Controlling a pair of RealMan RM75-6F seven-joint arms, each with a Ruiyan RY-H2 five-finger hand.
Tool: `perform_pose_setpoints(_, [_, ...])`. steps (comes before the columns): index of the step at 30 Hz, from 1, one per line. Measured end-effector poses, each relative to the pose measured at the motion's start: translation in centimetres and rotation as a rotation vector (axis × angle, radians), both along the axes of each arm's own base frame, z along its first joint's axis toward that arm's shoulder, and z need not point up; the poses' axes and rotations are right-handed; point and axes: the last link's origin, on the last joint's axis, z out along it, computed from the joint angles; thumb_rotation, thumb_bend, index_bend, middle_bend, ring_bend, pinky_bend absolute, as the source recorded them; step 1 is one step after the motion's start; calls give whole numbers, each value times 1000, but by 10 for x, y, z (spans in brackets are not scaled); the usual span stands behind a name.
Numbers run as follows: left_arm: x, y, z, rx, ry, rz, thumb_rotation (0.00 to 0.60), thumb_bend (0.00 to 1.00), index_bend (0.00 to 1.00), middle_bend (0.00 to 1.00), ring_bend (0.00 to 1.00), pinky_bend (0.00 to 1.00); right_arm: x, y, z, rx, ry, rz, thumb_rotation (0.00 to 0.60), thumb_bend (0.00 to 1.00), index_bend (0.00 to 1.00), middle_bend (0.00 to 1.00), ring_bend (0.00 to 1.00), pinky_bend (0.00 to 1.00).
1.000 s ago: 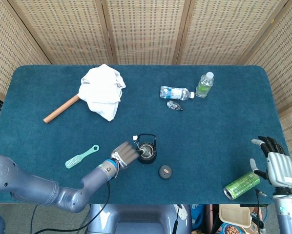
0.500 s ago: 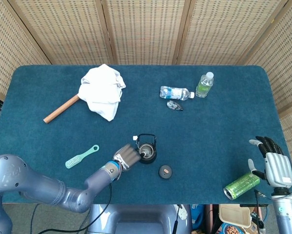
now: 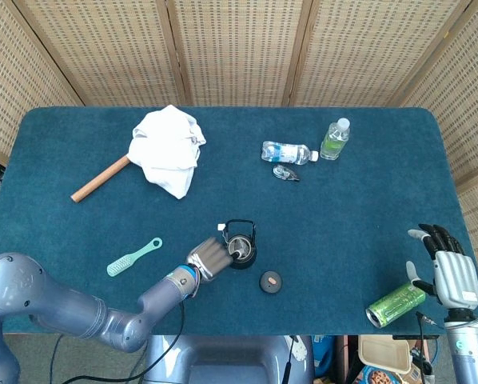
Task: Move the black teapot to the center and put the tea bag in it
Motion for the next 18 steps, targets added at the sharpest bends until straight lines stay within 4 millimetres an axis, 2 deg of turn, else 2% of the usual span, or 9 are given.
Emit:
perform_pose_setpoints(8, [2,6,1,16,-25,10,600,1000,0,784,757,740,-1,1,2,-3,2,-4,600,578,270,231,131,208])
perform_pose_setpoints(18, [1,7,-8,2,-4,25,600,1000,0,782,757,740,-2,1,2,-5,0,-9,600,578,270,231,130,208])
